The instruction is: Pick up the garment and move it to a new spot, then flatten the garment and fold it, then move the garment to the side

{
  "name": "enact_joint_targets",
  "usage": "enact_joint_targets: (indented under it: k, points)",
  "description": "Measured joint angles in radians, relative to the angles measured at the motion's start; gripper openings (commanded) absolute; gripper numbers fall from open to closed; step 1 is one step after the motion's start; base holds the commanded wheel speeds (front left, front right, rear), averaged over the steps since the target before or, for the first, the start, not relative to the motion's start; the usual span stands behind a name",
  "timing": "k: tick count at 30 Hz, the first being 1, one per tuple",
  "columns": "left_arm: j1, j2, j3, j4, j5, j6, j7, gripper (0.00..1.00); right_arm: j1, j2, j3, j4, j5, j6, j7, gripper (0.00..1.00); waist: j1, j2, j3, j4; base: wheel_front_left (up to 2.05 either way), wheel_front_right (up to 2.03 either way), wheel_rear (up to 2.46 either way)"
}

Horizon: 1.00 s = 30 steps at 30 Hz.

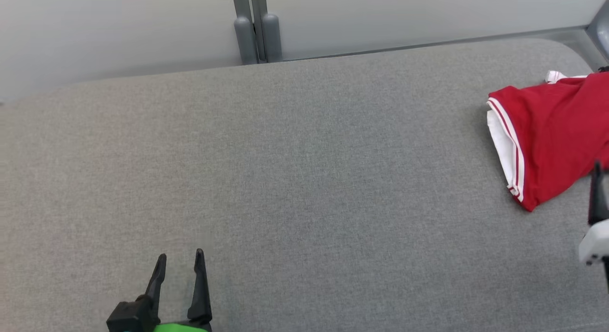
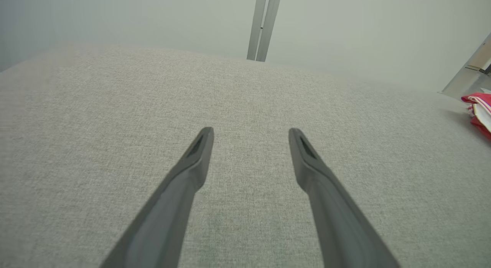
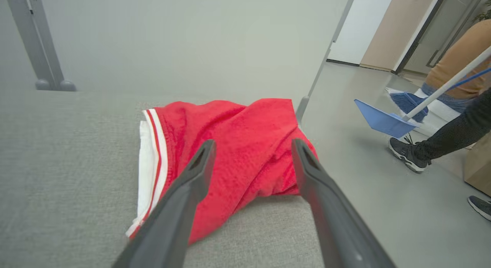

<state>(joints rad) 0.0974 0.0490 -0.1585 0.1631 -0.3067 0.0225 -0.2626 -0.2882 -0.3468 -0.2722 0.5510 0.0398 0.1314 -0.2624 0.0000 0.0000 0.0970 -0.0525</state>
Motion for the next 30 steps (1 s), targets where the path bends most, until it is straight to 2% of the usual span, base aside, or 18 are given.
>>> enact_joint_targets:
  k: [5,11,20,28,29,30]
  points:
    - [0.037,0.0,0.036,-0.017,0.001,0.018,0.0,1.0,0.204,0.111,0.012,-0.2,-0.029,0.0,0.0,1.0,0.0,0.0,-0.058,0.012,0.0,0.0,0.0]
    - [0.06,0.0,0.083,-0.009,0.031,0.012,0.0,1.0,0.318,0.182,0.036,-0.322,-0.015,0.0,0.0,1.0,0.0,0.0,-0.098,0.03,0.0,0.0,0.0]
    - [0.074,0.0,0.128,0.012,0.082,-0.007,0.0,1.0,0.387,0.248,0.116,-0.353,-0.012,0.0,0.0,1.0,0.0,0.0,-0.124,0.035,0.0,0.0,0.0]
    - [0.077,0.0,0.106,-0.016,0.142,-0.067,0.0,1.0,0.393,0.26,0.139,-0.363,-0.012,0.0,0.0,1.0,0.0,0.0,-0.127,0.037,0.0,0.0,0.0]
    - [0.077,0.0,0.102,-0.019,0.142,-0.073,0.0,0.0,0.393,0.261,0.144,-0.364,-0.01,0.0,0.0,0.0,0.0,0.0,-0.126,0.039,0.0,0.0,0.0]
    - [0.077,-0.001,0.1,-0.013,0.14,-0.074,0.0,0.0,0.393,0.264,0.145,-0.358,-0.01,0.0,0.0,0.0,0.0,0.0,-0.126,0.039,0.0,0.0,0.0]
